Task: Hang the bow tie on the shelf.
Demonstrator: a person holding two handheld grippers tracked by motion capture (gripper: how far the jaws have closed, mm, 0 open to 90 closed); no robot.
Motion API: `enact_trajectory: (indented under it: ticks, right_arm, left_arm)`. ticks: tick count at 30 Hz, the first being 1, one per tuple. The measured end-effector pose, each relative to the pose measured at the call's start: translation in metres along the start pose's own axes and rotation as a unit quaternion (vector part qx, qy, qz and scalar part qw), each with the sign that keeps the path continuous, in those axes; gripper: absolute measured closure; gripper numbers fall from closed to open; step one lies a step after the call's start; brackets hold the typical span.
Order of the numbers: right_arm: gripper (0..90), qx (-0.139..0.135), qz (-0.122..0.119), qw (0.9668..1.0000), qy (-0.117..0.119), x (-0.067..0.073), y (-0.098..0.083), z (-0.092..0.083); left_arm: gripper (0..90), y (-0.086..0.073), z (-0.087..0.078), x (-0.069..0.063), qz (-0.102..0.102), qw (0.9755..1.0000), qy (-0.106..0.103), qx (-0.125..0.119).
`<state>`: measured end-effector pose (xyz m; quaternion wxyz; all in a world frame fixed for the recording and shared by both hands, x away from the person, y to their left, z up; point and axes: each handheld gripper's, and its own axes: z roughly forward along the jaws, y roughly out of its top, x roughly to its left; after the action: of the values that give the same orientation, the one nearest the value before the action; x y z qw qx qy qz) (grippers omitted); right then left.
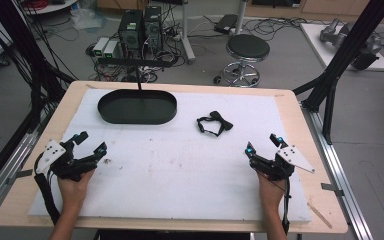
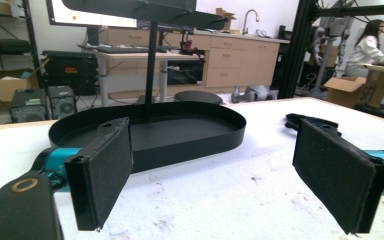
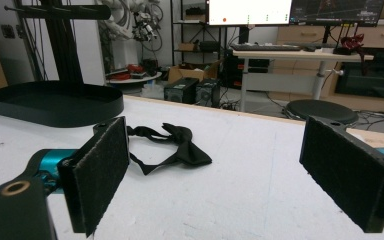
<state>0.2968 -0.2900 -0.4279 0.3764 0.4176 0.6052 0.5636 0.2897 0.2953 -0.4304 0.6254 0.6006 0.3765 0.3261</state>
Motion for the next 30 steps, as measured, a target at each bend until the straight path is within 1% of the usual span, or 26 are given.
enact_trajectory:
  ticks: [9,11,13,15,16,18,24,27,30]
  right_arm:
    - [11.9,0.001,-0.002,1.0000,0.006,0.0010,0.0000,0.0001]
    - [11.9,0.003,-0.003,1.0000,0.008,0.0021,-0.0001,0.0004]
    - [11.9,0.002,-0.004,1.0000,0.007,0.0029,0.0000,0.0005]
    - [11.9,0.003,-0.005,1.0000,0.008,0.0032,-0.0001,0.0008]
    - [11.9,0.005,-0.001,1.0000,0.007,0.0033,-0.0001,0.0005]
    - [11.9,0.005,-0.001,1.0000,0.007,0.0032,-0.0002,0.0005]
    - [11.9,0.009,-0.007,0.9999,0.005,0.0038,-0.0003,0.0007]
    - [11.9,0.008,-0.009,0.9999,0.005,0.0039,-0.0003,0.0011]
    - [12.0,0.004,-0.006,1.0000,0.004,0.0037,0.0001,0.0012]
  left_arm:
    - [16.6,-0.0002,0.0002,-0.0004,0.002,1.0000,0.005,0.002]
    - [16.6,-0.0003,-0.0003,-0.0010,0.002,1.0000,0.006,-0.001]
    - [16.6,-0.0006,0.0001,-0.0011,-0.001,1.0000,0.004,0.000]
    - [16.6,-0.0006,0.0001,-0.0007,0.001,1.0000,0.003,0.002]
    - [16.6,-0.0006,0.0003,-0.0005,0.001,1.0000,0.004,0.002]
    - [16.6,-0.0008,0.0009,-0.0004,-0.003,1.0000,0.004,0.002]
    - [16.6,-0.0008,0.0009,0.0006,-0.004,1.0000,0.004,0.004]
    - [16.6,-0.0010,0.0012,0.0004,-0.004,1.0000,0.005,0.004]
    - [16.6,-0.0012,0.0011,0.0007,-0.006,0.9999,0.007,0.005]
